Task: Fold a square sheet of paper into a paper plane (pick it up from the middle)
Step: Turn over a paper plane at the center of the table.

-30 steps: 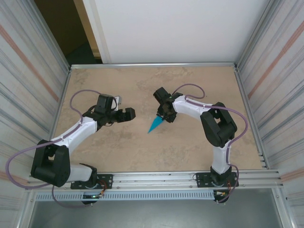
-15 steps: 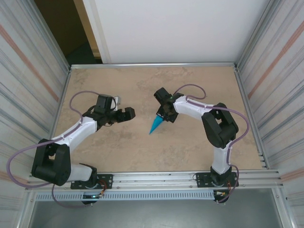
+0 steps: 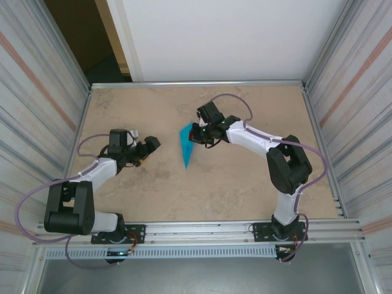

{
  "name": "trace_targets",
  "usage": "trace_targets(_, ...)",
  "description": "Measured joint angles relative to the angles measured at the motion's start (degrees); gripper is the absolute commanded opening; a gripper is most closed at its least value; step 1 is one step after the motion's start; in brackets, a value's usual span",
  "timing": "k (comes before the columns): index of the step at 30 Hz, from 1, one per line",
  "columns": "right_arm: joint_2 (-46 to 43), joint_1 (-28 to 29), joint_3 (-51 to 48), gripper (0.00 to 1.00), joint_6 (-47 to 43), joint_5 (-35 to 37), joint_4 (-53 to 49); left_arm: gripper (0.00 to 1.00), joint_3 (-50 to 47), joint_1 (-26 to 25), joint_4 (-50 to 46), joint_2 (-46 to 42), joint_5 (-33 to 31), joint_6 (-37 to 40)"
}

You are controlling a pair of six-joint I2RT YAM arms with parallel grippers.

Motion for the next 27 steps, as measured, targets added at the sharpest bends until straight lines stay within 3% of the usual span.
trace_targets(9, 3.3, -2.9, -6.4, 0.04, -0.7, -13.4, 12.6, 0.88, -1.7, 0.0, 4.0, -0.1, 0.1, -3.5)
trace_targets(16, 5.6, -5.1, -11.5, 0.05, -0.7, -16.2, 15.5, 0.80, -2.3, -1.8, 5.1, 1.1, 0.2, -4.3)
trace_targets(27, 5.7, -8.1, -15.5, 0.08, -0.9, -16.1, 17.0, 0.68, -0.5, -10.3, 5.0, 6.5, 0.2, -3.9)
